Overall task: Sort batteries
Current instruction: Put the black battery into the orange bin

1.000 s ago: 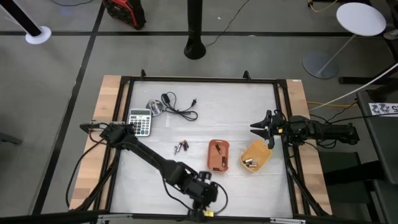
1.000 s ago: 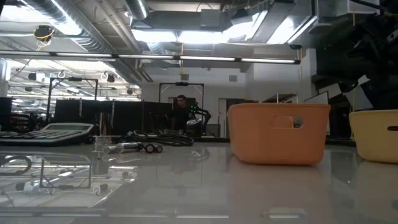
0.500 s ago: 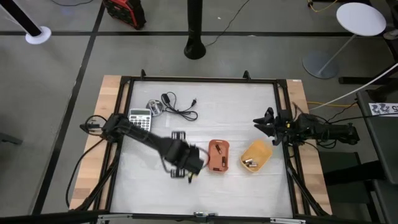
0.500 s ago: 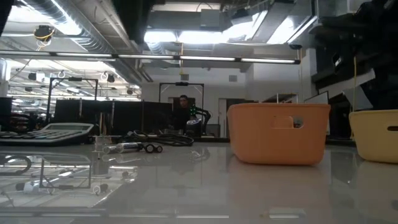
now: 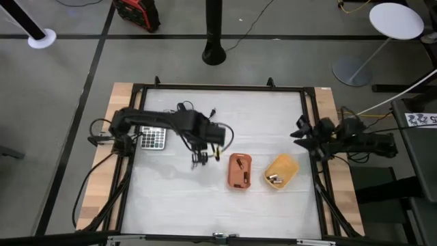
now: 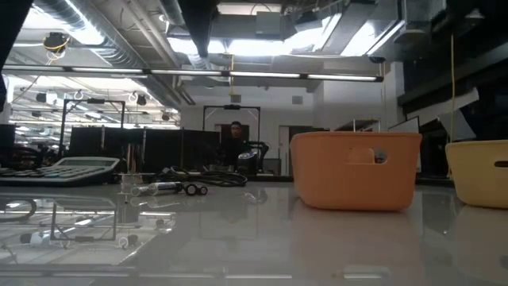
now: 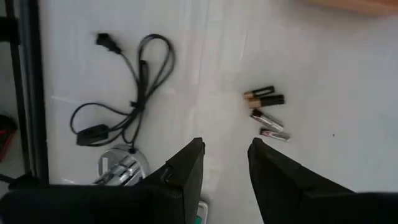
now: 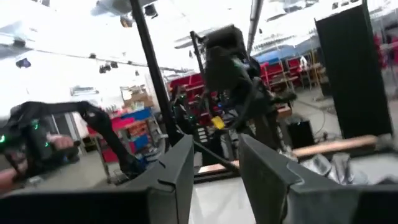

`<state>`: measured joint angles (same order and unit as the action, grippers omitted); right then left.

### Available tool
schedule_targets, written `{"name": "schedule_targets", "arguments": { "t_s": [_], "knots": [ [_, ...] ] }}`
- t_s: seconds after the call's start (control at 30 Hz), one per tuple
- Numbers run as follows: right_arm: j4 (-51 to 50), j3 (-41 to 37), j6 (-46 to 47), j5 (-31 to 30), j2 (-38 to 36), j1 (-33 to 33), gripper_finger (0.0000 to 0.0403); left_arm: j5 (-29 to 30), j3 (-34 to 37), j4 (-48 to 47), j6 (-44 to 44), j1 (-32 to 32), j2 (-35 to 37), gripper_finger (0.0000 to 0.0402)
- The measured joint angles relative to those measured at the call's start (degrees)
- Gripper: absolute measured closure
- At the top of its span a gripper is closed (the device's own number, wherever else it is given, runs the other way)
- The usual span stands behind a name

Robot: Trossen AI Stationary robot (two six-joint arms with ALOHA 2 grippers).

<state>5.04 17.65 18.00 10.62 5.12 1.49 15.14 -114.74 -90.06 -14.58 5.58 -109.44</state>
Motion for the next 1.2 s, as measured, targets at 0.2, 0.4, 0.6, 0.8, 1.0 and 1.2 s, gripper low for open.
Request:
{"name": "schedule_targets", "arguments": {
  "t_s": [0.2, 0.4, 0.6, 0.8, 1.0, 1.2],
  "knots": [
    [-11.2, 14.1, -7.9, 1.0, 14.3, 0.0, 0.0281, 0.1, 0.0, 1.1, 0.5, -3.8, 4.3, 0.0284],
    [-25.3, 26.7, -10.5, 3.7, 34.2, 0.0, 0.0281, 0.3, 0.0, 3.1, 4.6, -6.6, 6.2, 0.0284],
    [-34.3, 36.8, -11.8, 6.6, 53.6, 4.5, 0.0281, 0.4, 0.5, 4.5, 8.6, -10.4, 6.3, 0.0284],
    [-35.7, 44.9, -12.4, 6.2, 67.2, 13.1, 0.0281, -5.0, 14.4, 12.5, 11.8, -14.5, 11.6, 0.0284],
    [-34.6, 51.1, -10.8, -3.3, 76.2, 20.2, 0.0281, -9.6, 38.4, 28.0, 11.4, -17.9, 22.9, 0.0284],
    [-28.1, 52.0, -4.0, -7.8, 84.1, 24.3, 0.0281, -12.2, 58.2, 43.8, 7.5, -19.0, 31.3, 0.0284]
  ]
}}
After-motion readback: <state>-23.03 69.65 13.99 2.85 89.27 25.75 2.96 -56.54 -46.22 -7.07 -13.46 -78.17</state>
